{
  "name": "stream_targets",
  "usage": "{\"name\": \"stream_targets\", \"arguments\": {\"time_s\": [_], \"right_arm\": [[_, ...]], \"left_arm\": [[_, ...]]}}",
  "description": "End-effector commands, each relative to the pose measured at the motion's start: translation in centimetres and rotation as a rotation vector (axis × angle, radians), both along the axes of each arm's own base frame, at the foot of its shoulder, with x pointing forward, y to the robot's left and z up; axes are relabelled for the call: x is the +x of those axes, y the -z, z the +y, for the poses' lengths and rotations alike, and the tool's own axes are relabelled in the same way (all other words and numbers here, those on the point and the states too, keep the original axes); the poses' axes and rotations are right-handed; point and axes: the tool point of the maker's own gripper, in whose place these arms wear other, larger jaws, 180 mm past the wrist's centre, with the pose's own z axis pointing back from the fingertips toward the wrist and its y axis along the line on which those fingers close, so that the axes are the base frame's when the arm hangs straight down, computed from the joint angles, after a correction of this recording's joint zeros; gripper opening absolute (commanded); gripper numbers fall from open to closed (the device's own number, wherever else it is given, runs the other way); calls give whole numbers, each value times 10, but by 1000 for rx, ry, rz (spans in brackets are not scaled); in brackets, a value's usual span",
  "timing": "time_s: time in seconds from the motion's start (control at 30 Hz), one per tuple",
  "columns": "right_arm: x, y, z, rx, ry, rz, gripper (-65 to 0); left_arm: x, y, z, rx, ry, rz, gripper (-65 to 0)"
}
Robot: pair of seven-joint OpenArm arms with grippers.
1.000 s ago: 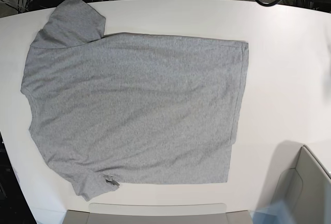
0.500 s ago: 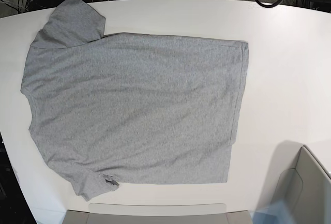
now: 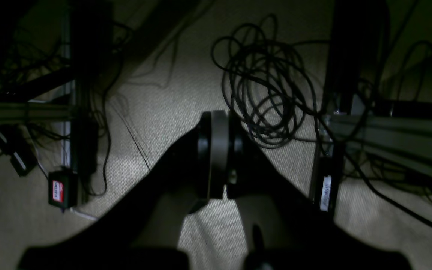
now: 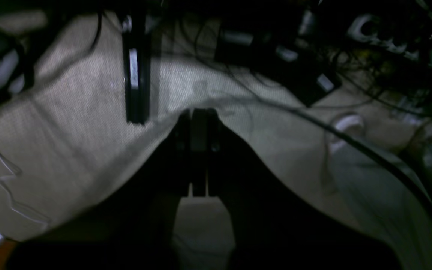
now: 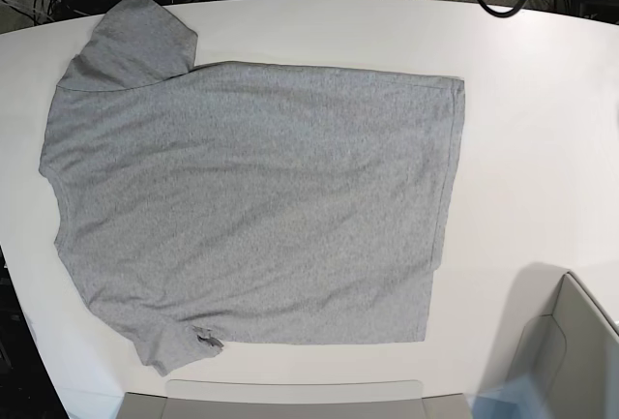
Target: Fold the T-shirt properly
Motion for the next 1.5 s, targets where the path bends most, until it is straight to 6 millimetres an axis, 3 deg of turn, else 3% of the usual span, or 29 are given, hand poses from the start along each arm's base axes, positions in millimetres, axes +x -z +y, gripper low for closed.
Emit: {"name": "stream_targets", "arguments": {"time_s": [0.0,0.2,0.4,0.6,0.73,0.83,0.93,1.13,1.33,1.47], "right_arm": [[-11,-4,-4,-7,-6,8,-649],[-35,-28,-7,5,-39,-13,-649],[-39,-70,-3,52,5,-86,-649],[-43,-106,-35,81,143,-107,-649],[-37,-133,-53,91,225,-139,-649],[-17,-156,-62,70,231,-218,-649],[2,-178,-57,69,219,-294,-649],[44,-212,-43,92,140,-421,-649],[90,-245,-48,81,120,-566,-649],[131,-268,-54,65,100,-694,-649]], "left_arm": [[-2,-7,6,16,11,-21,-650],[-4,-32,6,27,47,-70,-650],[5,-72,8,46,75,-136,-649],[23,-108,6,54,99,-201,-649],[56,-143,6,75,120,-318,-649],[88,-179,13,112,119,-422,-650],[113,-207,19,138,107,-459,-650],[143,-259,31,192,64,-534,-650],[150,-283,37,228,27,-597,-650],[169,-292,33,220,24,-657,-650]]}}
